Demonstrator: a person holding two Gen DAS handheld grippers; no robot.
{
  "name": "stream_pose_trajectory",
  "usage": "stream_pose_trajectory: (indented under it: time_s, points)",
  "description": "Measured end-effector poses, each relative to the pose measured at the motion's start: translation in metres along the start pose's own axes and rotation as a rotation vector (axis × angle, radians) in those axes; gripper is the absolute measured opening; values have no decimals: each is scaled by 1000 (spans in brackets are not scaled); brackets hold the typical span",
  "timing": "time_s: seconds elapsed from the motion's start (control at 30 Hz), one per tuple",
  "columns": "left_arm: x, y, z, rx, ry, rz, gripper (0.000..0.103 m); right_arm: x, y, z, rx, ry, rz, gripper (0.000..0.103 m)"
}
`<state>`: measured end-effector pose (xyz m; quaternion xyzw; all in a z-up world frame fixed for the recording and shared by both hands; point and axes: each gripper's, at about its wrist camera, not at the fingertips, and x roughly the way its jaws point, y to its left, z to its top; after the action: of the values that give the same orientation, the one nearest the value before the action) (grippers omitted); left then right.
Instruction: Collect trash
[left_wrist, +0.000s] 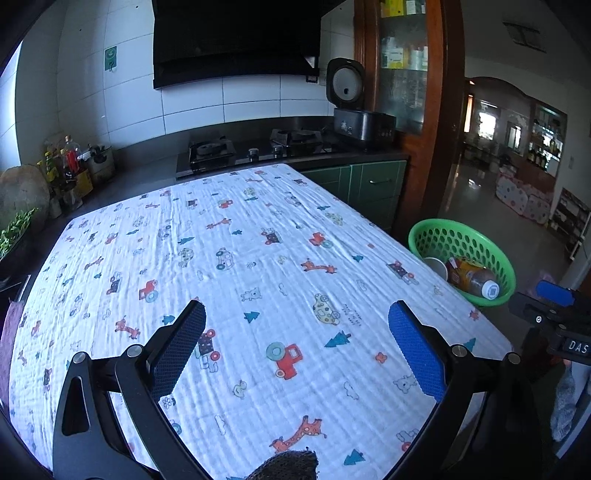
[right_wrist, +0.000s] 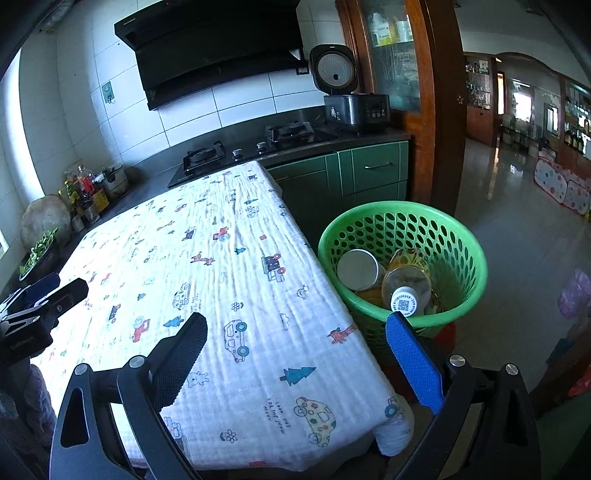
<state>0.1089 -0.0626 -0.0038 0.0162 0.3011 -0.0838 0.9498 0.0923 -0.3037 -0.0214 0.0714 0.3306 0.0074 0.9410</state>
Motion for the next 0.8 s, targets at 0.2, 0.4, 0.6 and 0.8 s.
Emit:
stream_pose_trajectory:
  time_s: [0.2, 0.4, 0.6, 0.8]
  points:
    - [-2, 3, -5, -14, -2, 0, 98, -3, 7, 0, -30, -17, -15, 95]
    - [-4, 9, -6, -23, -3, 9, 98, -3, 11, 0, -36, -22, -8, 95]
    - [-4, 14, -8, -31, 2, 19, 98, -1, 17, 1, -48, -18, -3, 95]
    - [-4, 17, -9, -39, 5, 22, 98, 1, 20, 2, -58, -15, -2, 95]
